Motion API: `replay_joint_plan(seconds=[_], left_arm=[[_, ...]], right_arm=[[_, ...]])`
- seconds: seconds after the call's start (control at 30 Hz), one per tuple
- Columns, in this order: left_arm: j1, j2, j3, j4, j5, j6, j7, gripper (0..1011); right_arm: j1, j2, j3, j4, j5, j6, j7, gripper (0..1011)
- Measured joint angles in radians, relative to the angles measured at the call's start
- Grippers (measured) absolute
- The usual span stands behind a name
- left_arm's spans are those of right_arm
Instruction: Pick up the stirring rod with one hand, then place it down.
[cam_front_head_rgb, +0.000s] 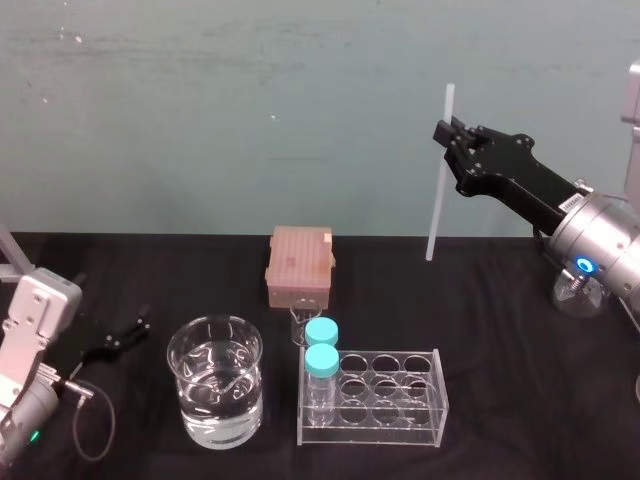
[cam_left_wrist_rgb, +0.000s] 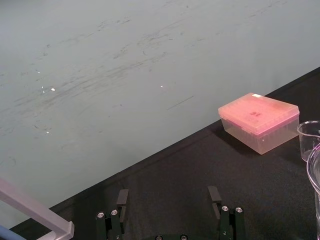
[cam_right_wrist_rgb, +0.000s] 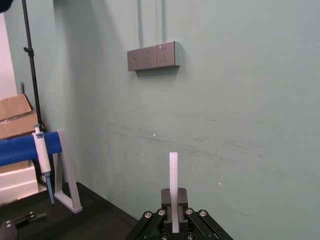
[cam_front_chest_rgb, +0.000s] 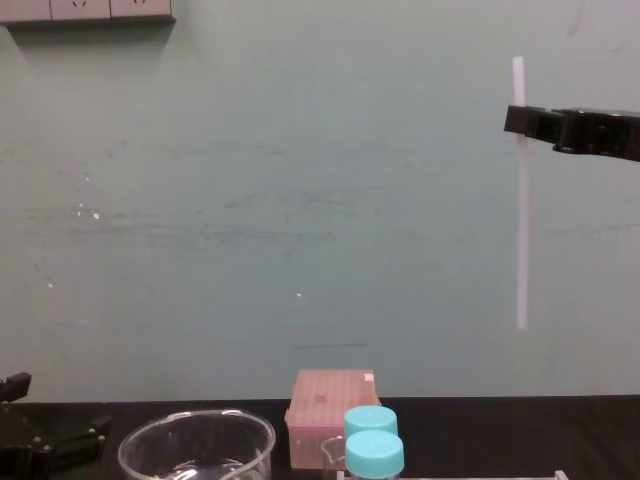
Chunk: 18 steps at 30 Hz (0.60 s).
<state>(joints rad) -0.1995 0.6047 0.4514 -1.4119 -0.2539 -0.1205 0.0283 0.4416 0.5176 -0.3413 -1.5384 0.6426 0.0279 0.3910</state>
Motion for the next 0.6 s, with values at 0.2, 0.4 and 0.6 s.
replay_joint_plan(seconds=[0.2,0.4,0.6], left_arm=[[0.000,0.000,0.000,0.000,0.000,0.000,0.000,1005],[0.000,0.000,0.000,0.000,0.000,0.000,0.000,1005],[0.000,0.000,0.000,0.000,0.000,0.000,0.000,1005]], right_arm=[[-0.014,-0.013,0.008,-0.010,-0.009,-0.002,0.002,64],[-0.032,-0.018,0.013,-0.026,-0.022,0.002,0.014,64],[-0.032,-0.017,0.013,-0.026,-0.021,0.004,0.015,64]])
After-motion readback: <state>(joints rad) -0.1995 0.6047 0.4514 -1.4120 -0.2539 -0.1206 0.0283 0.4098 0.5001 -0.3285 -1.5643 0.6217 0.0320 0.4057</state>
